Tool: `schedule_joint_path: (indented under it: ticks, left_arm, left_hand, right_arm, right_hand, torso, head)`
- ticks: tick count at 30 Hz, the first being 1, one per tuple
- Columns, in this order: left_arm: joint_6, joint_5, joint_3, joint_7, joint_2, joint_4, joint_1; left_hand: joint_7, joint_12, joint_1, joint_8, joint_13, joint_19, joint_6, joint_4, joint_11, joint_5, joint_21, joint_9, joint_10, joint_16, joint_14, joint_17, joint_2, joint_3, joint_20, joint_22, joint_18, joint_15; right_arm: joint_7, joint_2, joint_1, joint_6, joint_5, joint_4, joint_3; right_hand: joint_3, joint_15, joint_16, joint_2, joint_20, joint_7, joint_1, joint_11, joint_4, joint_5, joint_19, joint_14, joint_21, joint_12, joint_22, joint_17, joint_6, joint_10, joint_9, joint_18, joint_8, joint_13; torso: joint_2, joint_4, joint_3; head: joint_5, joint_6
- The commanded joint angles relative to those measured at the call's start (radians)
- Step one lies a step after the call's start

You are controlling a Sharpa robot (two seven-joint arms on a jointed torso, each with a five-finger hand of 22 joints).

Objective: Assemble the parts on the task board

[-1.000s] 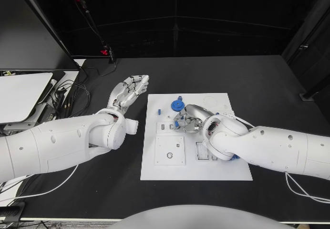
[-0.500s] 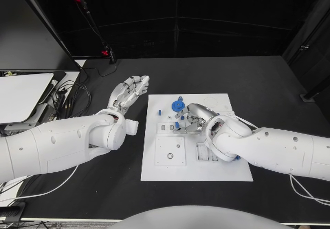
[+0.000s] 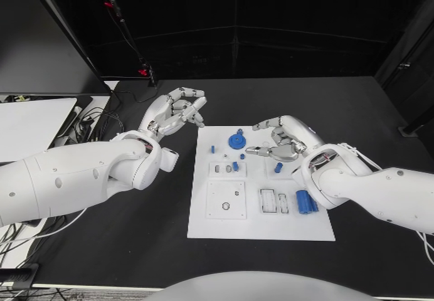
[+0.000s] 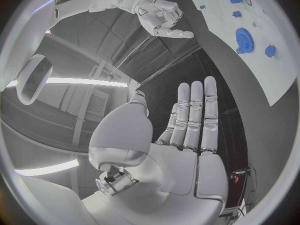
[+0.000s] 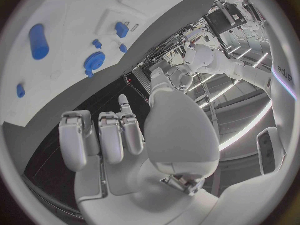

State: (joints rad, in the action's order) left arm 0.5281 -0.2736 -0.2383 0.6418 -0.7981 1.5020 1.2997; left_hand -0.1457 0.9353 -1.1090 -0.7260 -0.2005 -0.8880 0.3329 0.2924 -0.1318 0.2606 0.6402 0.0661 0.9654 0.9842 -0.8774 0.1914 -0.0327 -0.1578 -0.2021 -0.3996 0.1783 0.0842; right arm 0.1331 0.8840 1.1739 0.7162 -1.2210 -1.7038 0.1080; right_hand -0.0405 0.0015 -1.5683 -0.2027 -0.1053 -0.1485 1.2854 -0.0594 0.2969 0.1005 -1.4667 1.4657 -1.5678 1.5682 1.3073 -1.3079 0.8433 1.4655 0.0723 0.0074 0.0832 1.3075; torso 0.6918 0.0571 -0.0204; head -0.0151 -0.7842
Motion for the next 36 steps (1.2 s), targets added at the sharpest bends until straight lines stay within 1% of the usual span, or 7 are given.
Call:
schedule_joint_path:
  ticks: [1,2,5,7,9,19,36]
  left_arm:
    - [-0.048,-0.180,0.001,-0.162,0.000,0.007,0.018]
    - [-0.055,-0.194,0.001,-0.199,-0.001,0.010,0.025]
    - [-0.079,-0.241,0.001,-0.303,0.000,0.016,0.042]
    - [-0.103,-0.284,0.001,-0.376,0.002,0.019,0.053]
    - [-0.130,-0.316,0.001,-0.432,0.005,0.020,0.061]
    - [-0.324,-0.450,0.001,-0.687,0.047,-0.008,0.087]
    - [-0.555,-0.548,0.002,-0.973,0.197,-0.114,0.089]
  left_hand:
    - [-0.029,0.099,-0.001,0.013,-0.109,-0.072,0.036,-0.002,0.033,0.018,0.096,0.000,0.138,0.060,-0.130,0.054,0.017,-0.003,0.042,-0.056,0.000,-0.037]
    - [-0.021,0.214,-0.010,0.016,-0.325,-0.098,0.053,0.000,0.044,0.032,0.140,0.001,0.249,0.101,-0.193,0.098,0.022,0.000,0.058,-0.084,0.001,-0.054]
    - [0.000,0.546,-0.036,0.041,-1.085,-0.355,0.118,0.006,0.070,0.056,0.548,0.000,0.525,0.392,-0.497,0.747,0.021,0.003,0.095,-0.570,-0.067,-0.089]
    - [0.003,0.635,-0.038,0.066,-1.370,-0.506,0.167,0.004,0.068,0.062,0.775,0.001,0.605,0.531,-0.624,1.141,0.017,-0.003,0.100,-0.891,-0.121,-0.092]
    - [0.000,0.635,-0.029,0.094,-1.370,-0.592,0.199,0.006,0.061,0.066,0.874,0.001,0.605,0.587,-0.693,1.379,0.018,-0.012,0.095,-1.052,-0.151,-0.076]
    - [-0.027,0.635,-0.027,0.135,-1.370,-0.683,0.266,0.001,0.025,0.063,0.931,0.016,0.605,0.587,-0.693,1.379,0.012,-0.002,0.041,-1.171,-0.178,-0.031]
    - [0.059,0.635,0.007,-0.090,-1.370,-0.683,0.419,0.000,0.104,-0.114,0.931,0.254,0.605,0.587,-0.693,1.379,-0.116,-0.046,0.100,-1.171,-0.178,-0.101]
  right_arm:
    - [-0.145,0.023,0.005,0.041,0.177,-0.012,0.000]
    - [-0.166,0.033,0.006,0.037,0.226,-0.014,0.001]
    - [-0.241,0.059,0.009,0.026,0.386,-0.014,0.001]
    - [-0.282,0.072,0.009,0.015,0.466,-0.012,0.001]
    - [-0.322,0.089,0.010,0.001,0.560,-0.009,0.001]
    - [-0.353,0.113,0.011,-0.046,0.752,0.014,0.001]
    - [-0.338,0.108,0.010,-0.056,0.781,0.045,0.004]
  right_hand:
    - [-0.019,0.009,-0.002,0.002,-0.012,0.000,-0.028,-0.008,0.001,0.014,-0.104,0.105,-0.003,0.003,0.264,-0.263,0.011,0.105,0.001,-0.007,0.006,0.263]
    - [-0.028,0.011,-0.002,0.005,-0.015,0.000,-0.045,-0.011,0.000,0.024,-0.104,0.105,-0.003,0.003,0.264,-0.263,0.013,0.105,0.001,-0.007,0.008,0.263]
    - [-0.046,0.022,-0.002,0.032,-0.024,-0.009,-0.064,-0.023,-0.001,0.064,-0.104,0.105,-0.003,0.003,0.264,-0.263,0.029,0.105,0.003,-0.007,0.018,0.263]
    - [-0.055,0.029,-0.002,0.048,-0.030,-0.015,-0.065,-0.031,-0.002,0.078,-0.104,0.105,-0.003,0.003,0.264,-0.263,0.035,0.105,0.003,-0.007,0.023,0.263]
    - [-0.060,0.033,-0.002,0.059,-0.035,-0.018,-0.066,-0.034,-0.003,0.088,-0.104,0.105,-0.003,0.003,0.264,-0.263,0.039,0.105,0.004,-0.007,0.028,0.263]
    - [-0.080,0.044,-0.002,0.066,-0.046,-0.031,-0.081,-0.046,-0.003,0.104,-0.104,0.105,-0.003,0.003,0.264,-0.263,0.065,0.105,0.008,-0.007,0.047,0.263]
    - [-0.083,0.038,-0.002,0.073,-0.046,-0.015,-0.056,-0.035,-0.005,0.112,-0.104,0.105,-0.003,0.003,0.264,-0.263,0.122,0.105,0.024,-0.007,0.090,0.263]
  torso:
    - [-0.005,-0.0057,-0.0040]
    - [-0.006,-0.0075,-0.0044]
    - [-0.006,-0.0081,-0.0038]
    - [-0.006,-0.0080,-0.0041]
    - [-0.004,-0.0052,-0.0043]
    - [-0.003,-0.0041,-0.0023]
    - [-0.002,-0.0009,-0.0014]
  head:
    - [-0.005,-0.004]
    - [-0.006,-0.004]
    - [-0.006,-0.002]
    - [-0.004,0.000]
    - [0.004,0.006]
    - [0.025,0.010]
    - [0.035,0.003]
